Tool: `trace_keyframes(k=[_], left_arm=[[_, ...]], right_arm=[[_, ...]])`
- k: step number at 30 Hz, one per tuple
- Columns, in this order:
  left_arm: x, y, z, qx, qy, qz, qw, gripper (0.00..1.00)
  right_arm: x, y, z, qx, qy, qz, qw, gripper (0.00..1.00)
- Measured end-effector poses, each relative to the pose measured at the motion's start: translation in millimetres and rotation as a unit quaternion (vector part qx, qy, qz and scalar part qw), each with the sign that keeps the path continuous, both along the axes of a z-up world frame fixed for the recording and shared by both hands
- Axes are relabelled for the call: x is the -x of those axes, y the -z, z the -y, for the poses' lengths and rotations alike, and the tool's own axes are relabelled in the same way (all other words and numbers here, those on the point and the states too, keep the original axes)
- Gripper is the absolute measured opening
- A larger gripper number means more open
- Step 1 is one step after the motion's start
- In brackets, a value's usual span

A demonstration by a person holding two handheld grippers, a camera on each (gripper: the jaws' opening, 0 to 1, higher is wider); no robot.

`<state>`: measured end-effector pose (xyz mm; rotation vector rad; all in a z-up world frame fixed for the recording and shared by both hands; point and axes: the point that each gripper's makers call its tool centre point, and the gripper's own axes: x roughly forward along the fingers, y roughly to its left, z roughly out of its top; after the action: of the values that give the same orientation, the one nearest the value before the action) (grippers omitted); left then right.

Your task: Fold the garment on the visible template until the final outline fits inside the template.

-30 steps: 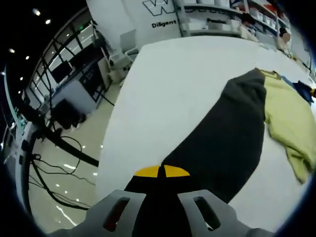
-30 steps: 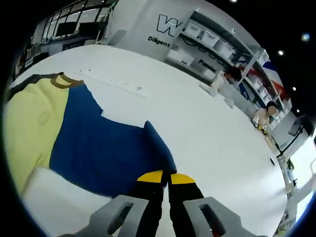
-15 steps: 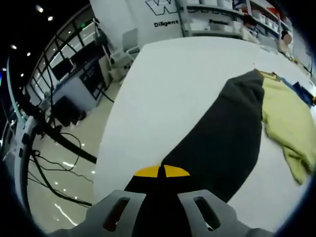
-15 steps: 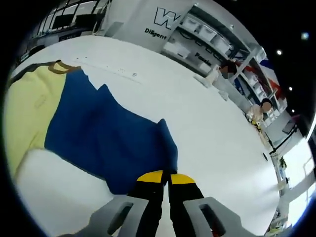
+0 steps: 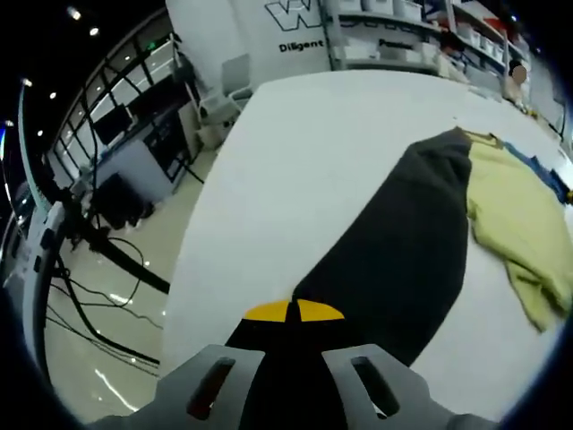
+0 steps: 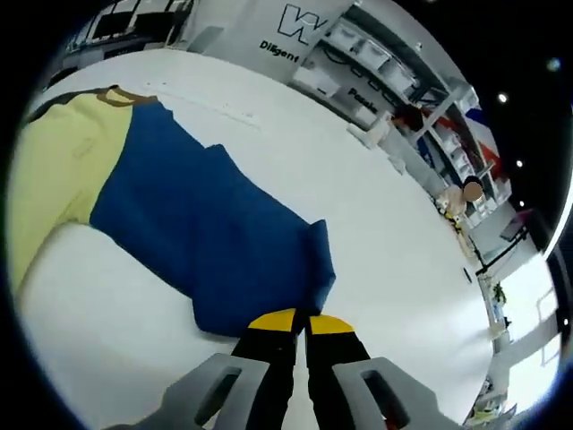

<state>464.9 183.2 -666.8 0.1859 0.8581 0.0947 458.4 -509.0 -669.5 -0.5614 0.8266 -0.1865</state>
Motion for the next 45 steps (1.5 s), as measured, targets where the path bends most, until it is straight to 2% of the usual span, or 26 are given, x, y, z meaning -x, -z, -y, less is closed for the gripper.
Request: trace_keyframes(k=[3,12,18,19,20,22,23,28,33,35,37,40,42,45], left_arm=[[-0.7,-0.1,0.9,0.002,0.003,-0.001,1.0,0.0],[-0.5,-0.2,3.3,0.007,0.003,0.003,1.0,0.0],[-0.6,-0.8,4.5,0.013,0.001,0.012,0.9998,0.0],[-1.1,-2.3,6.6,0.019,0.005,0.015,0.9997,0.02],[-5.0,-6.9,14.8,0.049,0.005,0.034,0.9982,0.05],[-5.4,-12.3,17.3,0.056,0.007,0.039,0.9976,0.13],[-6.3,-13.4,19.6,0.057,0.012,0.041,0.9974,0.15],[-6.0,-15.7,36.0,0.085,0.021,0.044,0.9952,0.26],[-2.1,-18.7,56.8,0.113,0.037,0.046,0.9919,0.39],[-0.8,-22.0,61.1,0.116,0.036,0.05,0.9913,0.46],[-0.6,-27.4,69.9,0.125,0.043,0.058,0.9895,0.52],[0.5,-35.5,81.9,0.129,0.06,0.069,0.9874,0.59],[2.6,-39.3,90.3,0.137,0.069,0.072,0.9854,0.67],[6.0,-42.8,101.9,0.142,0.087,0.075,0.9832,0.76]], right_arm=[[6.3,3.1,-4.8,0.009,-0.009,-0.013,0.9998,0.0],[18.3,-0.4,-12.6,0.033,-0.01,-0.016,0.9993,0.0],[18.6,-1.0,-10.5,0.017,0.002,-0.008,0.9998,0.0],[18.2,-1.9,-11.0,0.006,0.004,-0.001,1.0,0.0],[17.3,-3.8,-12.0,-0.014,0.011,0.014,0.9997,0.0],[16.4,-8.7,-12.8,-0.03,0.007,0.032,0.999,0.0],[17.3,-9.4,-12.8,-0.035,0.007,0.033,0.9988,0.02],[17.3,-12.5,-23.7,-0.114,0.026,0.061,0.9912,0.22],[13.6,-25.4,-42.0,-0.189,0.029,0.092,0.9772,0.43],[12.1,-31.6,-47.4,-0.199,0.021,0.102,0.9746,0.52],[10.3,-38.0,-60.3,-0.226,0.01,0.111,0.9677,0.59],[11.8,-43.7,-72.0,-0.247,0.001,0.113,0.9624,0.69],[10.6,-48.9,-83.2,-0.265,-0.015,0.125,0.956,0.78],[14.5,-51.9,-98.1,-0.28,-0.034,0.121,0.9518,0.89]])
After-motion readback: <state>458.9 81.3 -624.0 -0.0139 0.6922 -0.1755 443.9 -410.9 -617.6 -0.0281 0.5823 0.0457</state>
